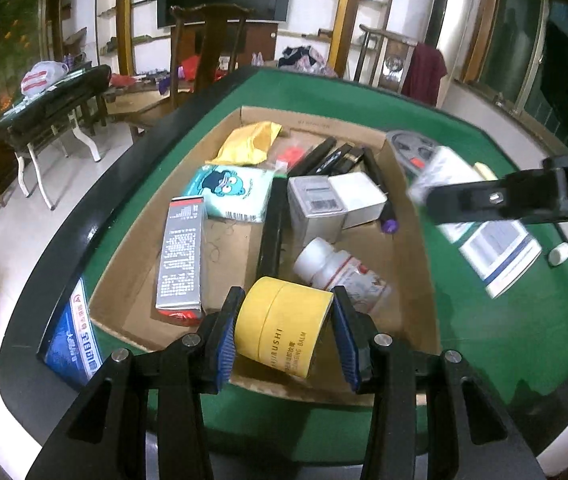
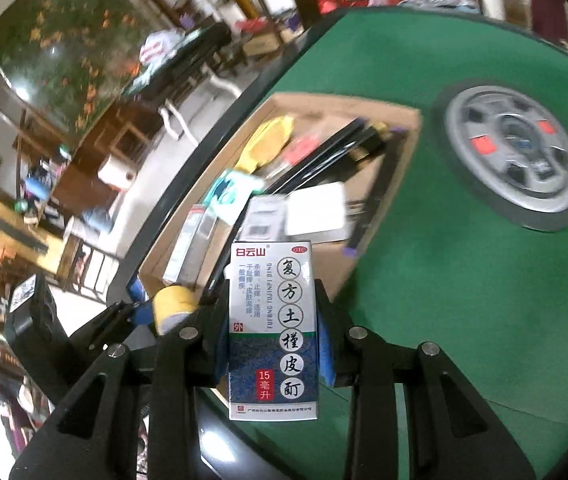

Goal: Organize objects
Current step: 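Carry the tape roll and medicine box toward the cardboard box with both tools, then lower the tape roll and medicine box into the box and open both tools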

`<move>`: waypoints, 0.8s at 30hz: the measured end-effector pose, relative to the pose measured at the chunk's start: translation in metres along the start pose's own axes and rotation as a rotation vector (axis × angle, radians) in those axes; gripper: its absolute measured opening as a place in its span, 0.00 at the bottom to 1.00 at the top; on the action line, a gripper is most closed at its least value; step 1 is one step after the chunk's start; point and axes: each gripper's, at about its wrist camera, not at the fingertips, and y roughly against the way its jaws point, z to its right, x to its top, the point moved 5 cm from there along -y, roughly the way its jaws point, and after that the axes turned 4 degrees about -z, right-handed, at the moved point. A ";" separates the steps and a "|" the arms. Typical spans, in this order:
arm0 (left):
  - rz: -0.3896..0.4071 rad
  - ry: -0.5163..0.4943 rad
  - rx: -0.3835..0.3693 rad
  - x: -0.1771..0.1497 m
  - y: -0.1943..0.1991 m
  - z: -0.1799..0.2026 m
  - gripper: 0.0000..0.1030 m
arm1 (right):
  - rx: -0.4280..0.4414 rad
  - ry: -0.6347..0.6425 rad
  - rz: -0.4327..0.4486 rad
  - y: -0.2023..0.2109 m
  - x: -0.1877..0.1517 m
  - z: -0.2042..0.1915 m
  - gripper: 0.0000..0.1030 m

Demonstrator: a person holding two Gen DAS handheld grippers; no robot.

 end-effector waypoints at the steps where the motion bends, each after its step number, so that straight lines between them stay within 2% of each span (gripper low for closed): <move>1: -0.012 0.001 0.008 0.000 -0.004 -0.002 0.37 | -0.007 0.006 -0.012 -0.007 0.001 -0.004 0.31; 3: -0.028 0.004 0.025 0.000 -0.009 -0.007 0.34 | -0.031 0.019 -0.041 -0.023 0.002 -0.010 0.31; 4: -0.038 0.004 0.032 0.000 -0.012 -0.009 0.29 | -0.048 0.023 -0.058 -0.031 0.003 -0.012 0.31; 9: -0.034 0.004 0.067 -0.001 -0.017 -0.016 0.28 | -0.099 0.019 -0.119 -0.060 0.007 -0.013 0.31; 12: -0.028 0.004 0.081 -0.001 -0.018 -0.018 0.28 | -0.167 0.013 -0.104 -0.059 0.014 -0.006 0.31; 16: -0.023 -0.005 0.103 -0.001 -0.019 -0.015 0.28 | -0.196 0.001 -0.114 -0.062 0.019 0.002 0.32; 21: -0.019 -0.003 0.111 -0.001 -0.021 -0.011 0.28 | -0.341 0.064 -0.080 -0.067 0.024 -0.002 0.32; 24: -0.010 0.005 0.109 -0.002 -0.015 -0.006 0.29 | -0.356 0.075 -0.072 -0.066 0.024 -0.001 0.32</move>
